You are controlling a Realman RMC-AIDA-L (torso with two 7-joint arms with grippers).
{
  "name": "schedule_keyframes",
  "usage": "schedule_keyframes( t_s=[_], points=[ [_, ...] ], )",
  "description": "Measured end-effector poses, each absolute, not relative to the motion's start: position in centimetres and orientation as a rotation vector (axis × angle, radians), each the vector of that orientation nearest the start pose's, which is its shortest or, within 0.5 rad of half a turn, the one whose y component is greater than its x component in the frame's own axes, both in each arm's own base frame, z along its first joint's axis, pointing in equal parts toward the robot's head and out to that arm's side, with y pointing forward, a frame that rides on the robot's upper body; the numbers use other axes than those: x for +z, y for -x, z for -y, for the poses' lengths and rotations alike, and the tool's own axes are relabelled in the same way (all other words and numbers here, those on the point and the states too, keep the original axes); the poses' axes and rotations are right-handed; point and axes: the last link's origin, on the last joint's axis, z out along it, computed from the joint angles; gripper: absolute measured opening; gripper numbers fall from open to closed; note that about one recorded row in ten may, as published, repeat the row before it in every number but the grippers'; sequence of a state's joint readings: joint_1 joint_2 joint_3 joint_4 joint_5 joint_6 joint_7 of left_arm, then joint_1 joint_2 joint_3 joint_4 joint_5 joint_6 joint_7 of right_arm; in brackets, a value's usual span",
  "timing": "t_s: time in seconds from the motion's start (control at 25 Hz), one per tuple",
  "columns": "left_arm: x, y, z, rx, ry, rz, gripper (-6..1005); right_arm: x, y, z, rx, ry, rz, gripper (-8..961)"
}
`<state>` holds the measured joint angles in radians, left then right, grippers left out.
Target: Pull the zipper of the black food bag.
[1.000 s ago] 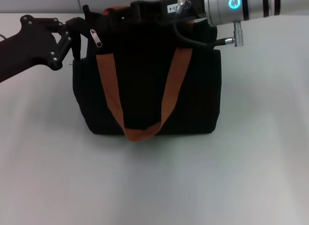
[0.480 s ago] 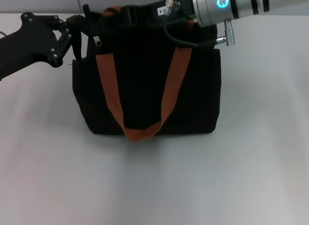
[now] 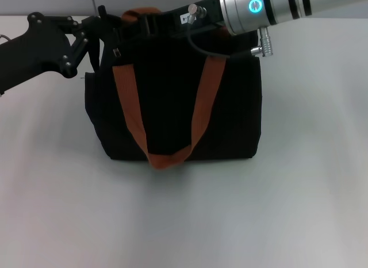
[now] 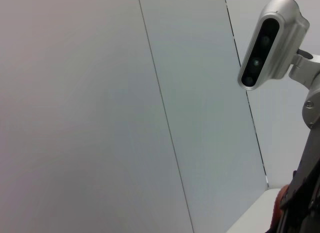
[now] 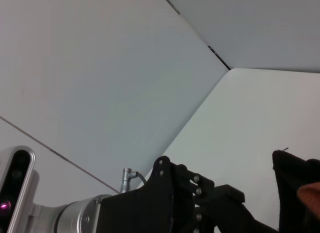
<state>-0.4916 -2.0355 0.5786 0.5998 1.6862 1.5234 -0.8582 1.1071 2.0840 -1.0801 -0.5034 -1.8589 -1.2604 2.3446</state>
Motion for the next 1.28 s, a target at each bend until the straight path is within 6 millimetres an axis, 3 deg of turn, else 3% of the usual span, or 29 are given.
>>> schedule_keyframes(
  t_s=[0.4, 1.28],
  points=[
    [4.95, 26.91, -34.91, -0.798, 2.324, 0.069, 27, -7.12, -4.45, -41.63, 0.554, 2.867, -1.346, 378],
    [4.74, 26.84, -35.14, -0.798, 2.322, 0.095, 27, -7.74, -4.7, -41.6, 0.521, 2.829, -1.402, 364]
  ],
)
